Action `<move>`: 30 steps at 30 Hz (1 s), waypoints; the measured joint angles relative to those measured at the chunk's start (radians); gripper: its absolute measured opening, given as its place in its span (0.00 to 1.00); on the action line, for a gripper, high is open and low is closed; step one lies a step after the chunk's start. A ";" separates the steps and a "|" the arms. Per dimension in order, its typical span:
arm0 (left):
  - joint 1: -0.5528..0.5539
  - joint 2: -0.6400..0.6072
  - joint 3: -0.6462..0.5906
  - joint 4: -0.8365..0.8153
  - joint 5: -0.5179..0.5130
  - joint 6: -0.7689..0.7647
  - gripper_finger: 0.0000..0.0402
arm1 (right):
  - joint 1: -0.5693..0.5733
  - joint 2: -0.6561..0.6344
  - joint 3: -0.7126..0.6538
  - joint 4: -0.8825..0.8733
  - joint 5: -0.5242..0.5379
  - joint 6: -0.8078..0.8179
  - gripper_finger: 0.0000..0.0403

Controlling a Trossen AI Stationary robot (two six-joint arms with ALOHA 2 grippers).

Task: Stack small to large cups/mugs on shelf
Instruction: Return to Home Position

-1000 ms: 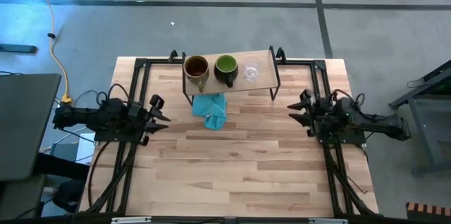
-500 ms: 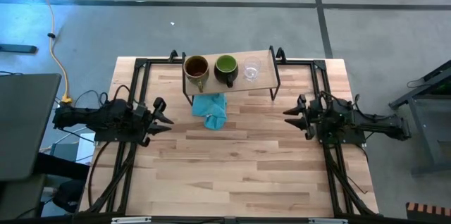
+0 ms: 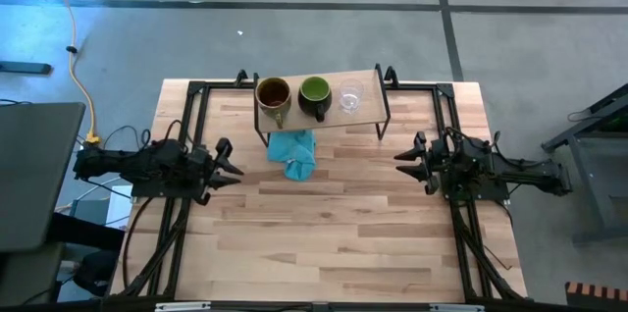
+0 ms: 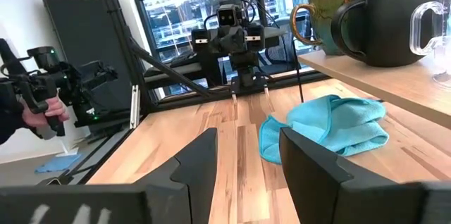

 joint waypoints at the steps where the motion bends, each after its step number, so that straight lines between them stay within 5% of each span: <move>1: 0.000 0.000 0.000 -0.011 0.000 -0.010 0.22 | 0.000 0.000 0.000 0.000 0.000 0.002 0.36; 30: 0.000 0.000 0.000 -0.023 -0.001 -0.018 0.22 | 0.000 0.003 0.000 0.000 0.003 -0.004 0.36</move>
